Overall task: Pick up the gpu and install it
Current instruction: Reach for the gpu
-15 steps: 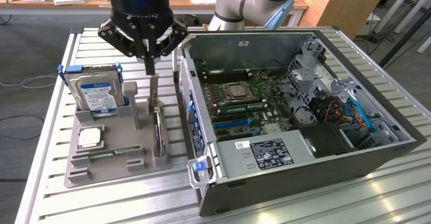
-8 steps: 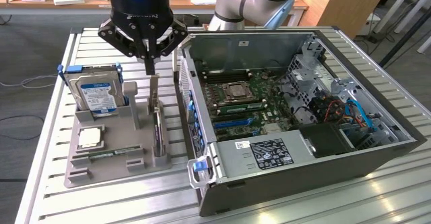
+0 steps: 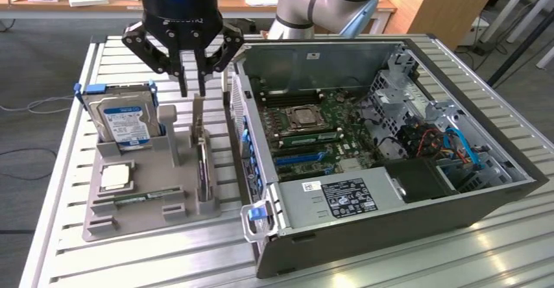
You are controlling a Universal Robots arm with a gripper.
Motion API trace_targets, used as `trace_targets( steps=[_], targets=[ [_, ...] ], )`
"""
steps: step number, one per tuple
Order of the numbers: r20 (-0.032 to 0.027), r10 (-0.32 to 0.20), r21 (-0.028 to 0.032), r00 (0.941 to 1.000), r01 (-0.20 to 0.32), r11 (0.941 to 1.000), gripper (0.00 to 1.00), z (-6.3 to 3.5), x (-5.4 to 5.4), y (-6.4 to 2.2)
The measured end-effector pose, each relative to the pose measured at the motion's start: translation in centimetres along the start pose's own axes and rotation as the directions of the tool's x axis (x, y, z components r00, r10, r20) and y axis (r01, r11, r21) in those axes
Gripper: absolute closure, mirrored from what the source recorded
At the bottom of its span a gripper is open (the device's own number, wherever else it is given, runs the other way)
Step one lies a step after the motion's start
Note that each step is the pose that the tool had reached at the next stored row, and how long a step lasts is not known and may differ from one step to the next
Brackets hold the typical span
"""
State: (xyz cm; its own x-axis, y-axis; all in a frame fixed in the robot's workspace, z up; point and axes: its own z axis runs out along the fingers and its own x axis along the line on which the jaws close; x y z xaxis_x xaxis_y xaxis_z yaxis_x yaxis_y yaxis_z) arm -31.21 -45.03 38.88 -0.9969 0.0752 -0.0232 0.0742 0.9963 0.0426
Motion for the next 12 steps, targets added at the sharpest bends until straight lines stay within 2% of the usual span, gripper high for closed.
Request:
trace_targets(
  steps=[1,3,4,8,12],
  targets=[
    [0.0000,0.000,0.0000,1.0000,0.000,1.0000,0.65,0.00,0.00,0.00],
    [0.0000,0.000,0.0000,1.0000,0.000,1.0000,0.65,0.00,0.00,0.00],
    [0.0000,0.000,0.0001,1.0000,0.000,1.0000,0.58,0.00,0.00,0.00],
    [0.0001,0.000,0.0000,1.0000,0.000,1.0000,0.58,0.07,0.01,-0.01],
    [0.0001,0.000,-0.0001,1.0000,0.000,1.0000,0.58,0.73,0.02,-0.03]
  ],
)
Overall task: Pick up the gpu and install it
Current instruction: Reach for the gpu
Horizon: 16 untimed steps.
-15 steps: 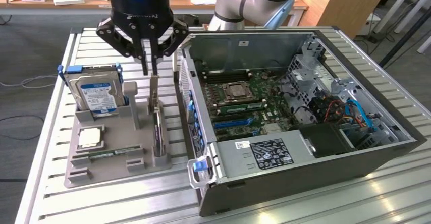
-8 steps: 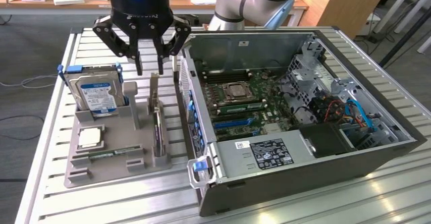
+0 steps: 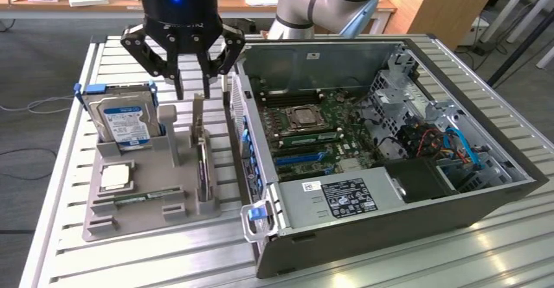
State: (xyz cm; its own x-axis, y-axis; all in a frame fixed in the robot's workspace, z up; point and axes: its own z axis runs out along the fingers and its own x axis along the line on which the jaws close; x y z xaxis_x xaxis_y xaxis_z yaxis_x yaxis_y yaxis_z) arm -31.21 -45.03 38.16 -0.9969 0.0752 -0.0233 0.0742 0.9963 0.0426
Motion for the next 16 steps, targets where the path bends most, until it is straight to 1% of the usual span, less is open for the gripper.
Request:
trace_targets(
  steps=[16],
  targets=[
    [-0.0004,0.000,0.0002,1.0000,0.000,1.0000,0.58,1.88,0.0,-0.08]
  ],
)
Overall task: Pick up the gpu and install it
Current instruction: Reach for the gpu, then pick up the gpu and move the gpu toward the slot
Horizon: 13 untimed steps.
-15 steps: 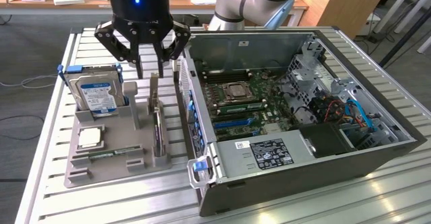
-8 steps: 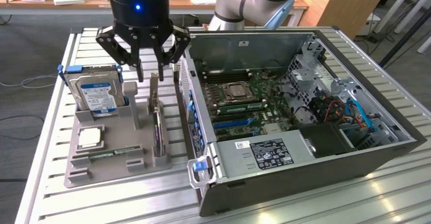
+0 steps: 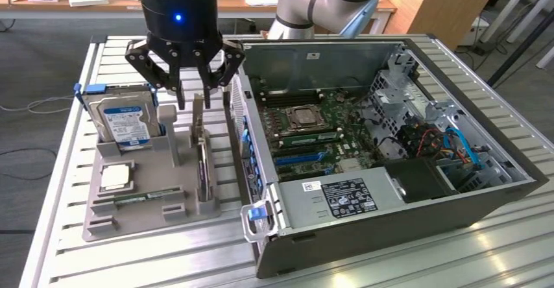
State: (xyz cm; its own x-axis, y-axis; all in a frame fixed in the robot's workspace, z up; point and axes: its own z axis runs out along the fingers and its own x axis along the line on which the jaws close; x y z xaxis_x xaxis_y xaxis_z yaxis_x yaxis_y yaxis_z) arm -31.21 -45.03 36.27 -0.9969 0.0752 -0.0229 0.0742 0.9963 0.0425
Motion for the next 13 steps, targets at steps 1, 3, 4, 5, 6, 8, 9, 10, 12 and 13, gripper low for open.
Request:
trace_targets(
  steps=[1,3,4,5,6,8,9,10,12,13],
  targets=[
    [0.0000,0.000,0.0001,1.0000,0.000,1.0000,0.58,0.13,0.00,-0.01],
    [0.0000,0.000,0.0001,1.0000,0.000,1.0000,0.58,0.35,0.01,-0.01],
    [0.0000,0.000,0.0001,1.0000,0.000,1.0000,0.58,0.45,0.01,-0.02],
    [0.0001,0.000,0.0001,1.0000,0.000,1.0000,0.58,0.54,0.01,-0.02],
    [0.0000,0.000,0.0002,1.0000,0.000,1.0000,0.58,0.62,0.02,-0.03],
    [-0.0001,0.000,0.0003,1.0000,0.000,1.0000,0.58,0.75,0.02,-0.03],
    [0.0000,0.000,0.0004,1.0000,0.000,1.0000,0.58,0.80,0.02,-0.06],
    [-0.0001,0.000,0.0004,1.0000,0.000,1.0000,0.58,0.82,0.01,-0.12],
    [-0.0002,0.000,0.0005,1.0000,0.000,1.0000,0.58,0.86,0.00,-0.26],
    [-0.0002,0.000,0.0007,1.0000,0.000,1.0000,0.58,0.87,0.00,-0.34]
  ],
)
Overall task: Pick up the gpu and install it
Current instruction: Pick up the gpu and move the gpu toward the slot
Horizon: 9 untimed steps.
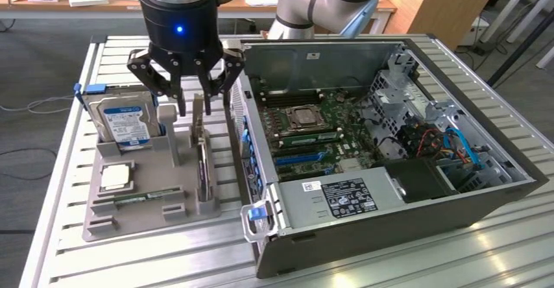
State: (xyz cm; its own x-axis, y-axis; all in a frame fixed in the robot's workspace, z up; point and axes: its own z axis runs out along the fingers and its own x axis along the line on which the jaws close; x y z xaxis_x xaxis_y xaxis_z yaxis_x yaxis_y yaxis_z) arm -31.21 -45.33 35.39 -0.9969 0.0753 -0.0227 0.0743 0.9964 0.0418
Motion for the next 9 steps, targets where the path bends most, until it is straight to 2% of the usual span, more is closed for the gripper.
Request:
trace_targets(
  steps=[4,9],
  targets=[
    [-0.0001,0.000,0.0004,1.0000,0.000,1.0000,0.58,0.05,-0.03,-0.35],
    [-0.0008,0.000,0.0006,1.0000,0.000,1.0000,0.58,0.65,-0.03,-0.65]
  ],
)
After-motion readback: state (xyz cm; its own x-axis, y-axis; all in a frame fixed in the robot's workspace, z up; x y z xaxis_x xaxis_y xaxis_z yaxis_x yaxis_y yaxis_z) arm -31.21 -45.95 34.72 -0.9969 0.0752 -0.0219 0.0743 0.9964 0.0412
